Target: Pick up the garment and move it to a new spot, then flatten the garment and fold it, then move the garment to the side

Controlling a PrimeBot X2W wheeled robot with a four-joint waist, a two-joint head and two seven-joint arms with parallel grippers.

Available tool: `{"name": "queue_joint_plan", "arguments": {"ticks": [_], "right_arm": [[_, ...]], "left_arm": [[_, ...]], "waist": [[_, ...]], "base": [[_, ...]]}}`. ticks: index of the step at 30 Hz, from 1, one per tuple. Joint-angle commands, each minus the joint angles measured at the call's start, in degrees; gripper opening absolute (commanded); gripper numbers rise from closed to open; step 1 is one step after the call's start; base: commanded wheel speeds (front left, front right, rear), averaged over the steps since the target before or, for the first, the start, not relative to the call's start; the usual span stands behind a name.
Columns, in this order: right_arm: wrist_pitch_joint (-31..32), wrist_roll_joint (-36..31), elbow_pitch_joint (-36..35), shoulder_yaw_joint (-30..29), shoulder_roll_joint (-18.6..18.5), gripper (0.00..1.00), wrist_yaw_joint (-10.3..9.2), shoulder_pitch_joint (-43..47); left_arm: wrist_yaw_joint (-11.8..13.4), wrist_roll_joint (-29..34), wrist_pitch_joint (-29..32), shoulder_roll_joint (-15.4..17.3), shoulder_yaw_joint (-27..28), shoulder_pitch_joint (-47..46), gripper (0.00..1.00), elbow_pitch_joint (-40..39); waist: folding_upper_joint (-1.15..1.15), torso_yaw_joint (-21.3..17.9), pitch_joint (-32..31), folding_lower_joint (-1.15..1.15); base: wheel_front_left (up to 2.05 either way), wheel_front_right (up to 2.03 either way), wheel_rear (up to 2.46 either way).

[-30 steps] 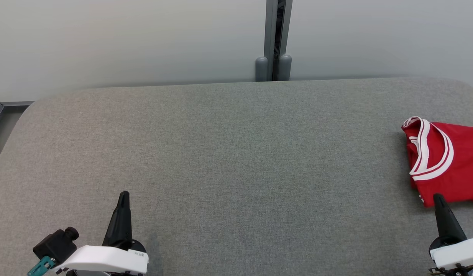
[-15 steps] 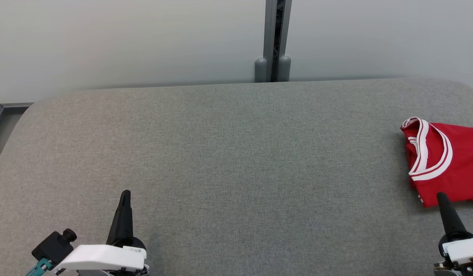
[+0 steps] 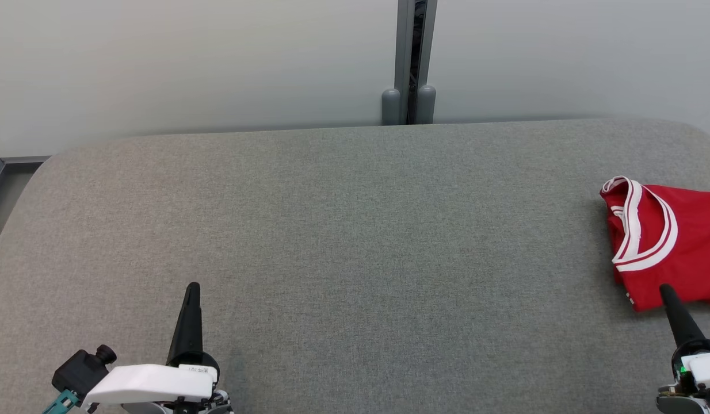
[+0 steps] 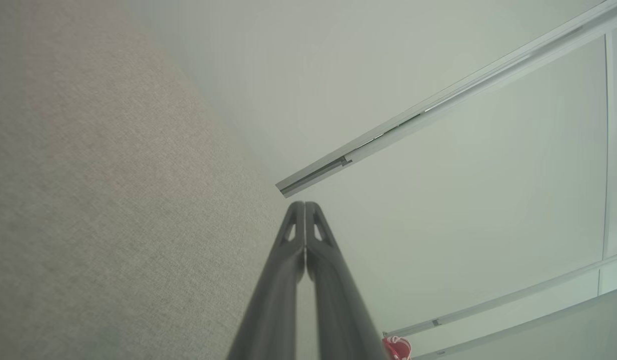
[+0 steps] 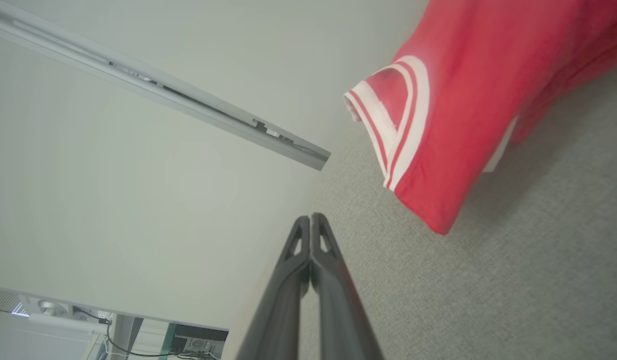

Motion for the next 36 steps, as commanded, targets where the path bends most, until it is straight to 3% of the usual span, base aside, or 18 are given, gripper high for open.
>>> {"name": "queue_joint_plan", "arguments": {"ticks": [1,36], "right_arm": [[0.6,2.1,-0.1,-0.6,-0.8,0.0,0.11,-1.2],[6.2,20.6,3.3,-3.4,-1.8,0.0,0.13,-3.5]], "left_arm": [[-0.5,-1.8,0.2,0.2,0.1,-1.6,0.0,-0.6],[-2.7,-17.9,1.0,-1.5,0.0,-2.2,0.0,-0.7]], "waist": [[0.0,0.0,0.0,0.0],[0.0,-0.2,-0.6,0.0]], "base": [[0.0,0.0,0.0],[0.0,0.0,0.0]]}}
